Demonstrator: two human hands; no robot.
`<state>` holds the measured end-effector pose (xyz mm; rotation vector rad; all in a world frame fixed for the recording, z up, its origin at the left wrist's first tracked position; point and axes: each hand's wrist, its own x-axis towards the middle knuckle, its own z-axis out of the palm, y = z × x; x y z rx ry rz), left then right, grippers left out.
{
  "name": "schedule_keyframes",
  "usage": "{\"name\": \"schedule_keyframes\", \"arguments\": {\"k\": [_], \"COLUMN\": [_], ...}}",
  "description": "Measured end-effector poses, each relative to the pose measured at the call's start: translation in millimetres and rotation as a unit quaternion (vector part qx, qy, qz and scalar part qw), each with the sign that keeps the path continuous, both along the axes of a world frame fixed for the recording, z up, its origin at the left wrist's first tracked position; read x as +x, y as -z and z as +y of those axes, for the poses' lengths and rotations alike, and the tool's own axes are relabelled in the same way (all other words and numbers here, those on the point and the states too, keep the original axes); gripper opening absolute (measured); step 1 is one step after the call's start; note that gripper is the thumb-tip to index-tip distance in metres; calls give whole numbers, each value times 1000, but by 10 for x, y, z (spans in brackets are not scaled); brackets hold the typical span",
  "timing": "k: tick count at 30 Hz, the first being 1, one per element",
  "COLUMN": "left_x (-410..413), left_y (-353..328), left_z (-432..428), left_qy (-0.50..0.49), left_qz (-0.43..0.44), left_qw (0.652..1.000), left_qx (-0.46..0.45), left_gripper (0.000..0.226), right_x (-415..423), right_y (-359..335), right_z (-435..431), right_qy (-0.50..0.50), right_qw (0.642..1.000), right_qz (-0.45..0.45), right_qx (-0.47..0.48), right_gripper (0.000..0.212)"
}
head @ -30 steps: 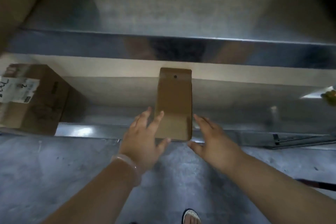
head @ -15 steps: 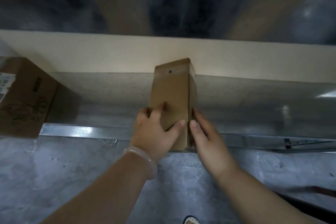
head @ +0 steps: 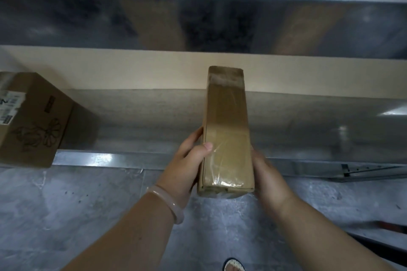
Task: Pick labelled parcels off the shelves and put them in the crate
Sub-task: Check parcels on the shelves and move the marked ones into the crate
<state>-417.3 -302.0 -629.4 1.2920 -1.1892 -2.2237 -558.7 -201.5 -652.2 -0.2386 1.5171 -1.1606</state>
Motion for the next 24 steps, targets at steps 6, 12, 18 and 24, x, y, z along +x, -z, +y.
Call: {"name": "schedule_keyframes", "arguments": {"k": [6,12,18,24], "left_x": [87,203,221,138], "left_y": [42,44,314,455], "left_z": [-1,-61,-143,-263], "left_qy": [-9,67,88,112], "left_qz": [-38,-138,-152,-163], "left_qw": [997,957,964,952], "left_qx": [-71,-248,-198,-232], "left_gripper": [42,41,80,72], "right_x": [67,111,91,26], "right_y": [-5,-131,-34,116], "right_z": [-34,-29,-114,-216], "right_qy": [30,-37,-117,-170], "right_qw": [998,976,947,918], "right_qz": [-6,208,297,356], "right_qx": [-47,-52,-32,-36], "right_gripper": [65,46,69,85]}}
